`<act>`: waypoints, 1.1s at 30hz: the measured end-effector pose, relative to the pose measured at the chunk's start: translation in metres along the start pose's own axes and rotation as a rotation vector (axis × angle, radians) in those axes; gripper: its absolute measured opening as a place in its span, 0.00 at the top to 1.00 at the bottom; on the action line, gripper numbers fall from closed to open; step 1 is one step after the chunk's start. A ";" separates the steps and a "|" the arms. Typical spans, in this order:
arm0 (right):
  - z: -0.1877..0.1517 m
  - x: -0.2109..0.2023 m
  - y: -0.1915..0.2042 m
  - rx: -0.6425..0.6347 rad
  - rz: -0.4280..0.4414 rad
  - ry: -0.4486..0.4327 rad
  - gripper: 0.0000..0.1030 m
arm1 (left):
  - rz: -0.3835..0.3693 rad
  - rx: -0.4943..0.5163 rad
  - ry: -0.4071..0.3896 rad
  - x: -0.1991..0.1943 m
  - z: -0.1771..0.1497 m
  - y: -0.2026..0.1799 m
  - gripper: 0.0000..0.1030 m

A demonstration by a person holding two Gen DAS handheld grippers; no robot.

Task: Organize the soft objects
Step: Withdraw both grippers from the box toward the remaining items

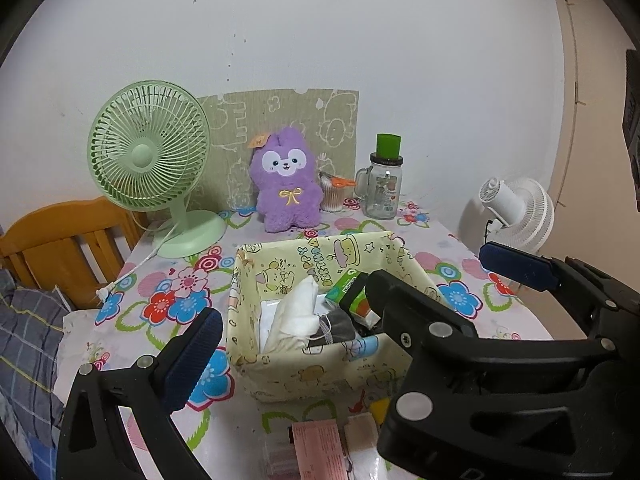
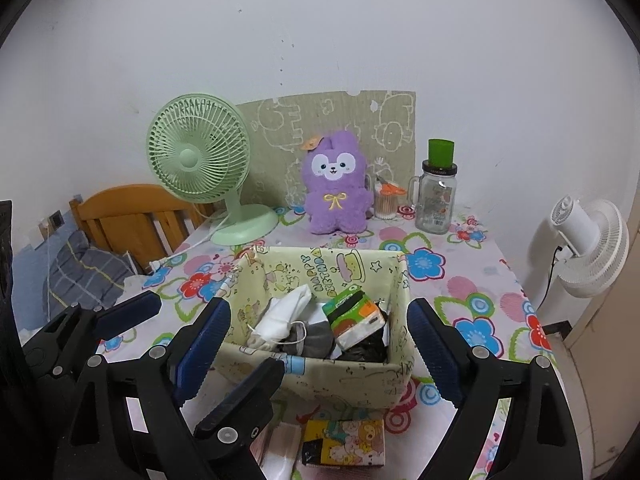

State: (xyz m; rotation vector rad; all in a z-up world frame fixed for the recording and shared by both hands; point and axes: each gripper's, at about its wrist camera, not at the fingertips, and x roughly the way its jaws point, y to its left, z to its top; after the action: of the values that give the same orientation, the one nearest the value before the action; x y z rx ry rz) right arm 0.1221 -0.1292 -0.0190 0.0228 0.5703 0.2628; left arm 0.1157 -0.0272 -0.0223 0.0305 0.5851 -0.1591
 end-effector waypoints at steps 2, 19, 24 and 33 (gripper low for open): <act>-0.002 -0.005 0.001 -0.001 -0.001 -0.004 0.11 | 0.000 0.000 -0.003 -0.004 -0.001 -0.001 0.00; -0.025 -0.025 0.005 0.001 0.006 0.015 0.11 | -0.022 -0.030 0.018 -0.023 -0.025 -0.003 0.00; -0.035 -0.024 0.002 0.015 0.009 0.036 0.11 | -0.027 -0.033 0.035 -0.022 -0.034 -0.007 0.00; -0.061 -0.021 -0.008 0.024 0.001 0.073 0.11 | -0.041 -0.061 0.086 -0.013 -0.058 -0.009 0.00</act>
State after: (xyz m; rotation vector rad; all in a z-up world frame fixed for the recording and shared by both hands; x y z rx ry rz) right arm 0.0743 -0.1451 -0.0598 0.0371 0.6462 0.2589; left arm 0.0716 -0.0295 -0.0634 -0.0341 0.6759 -0.1805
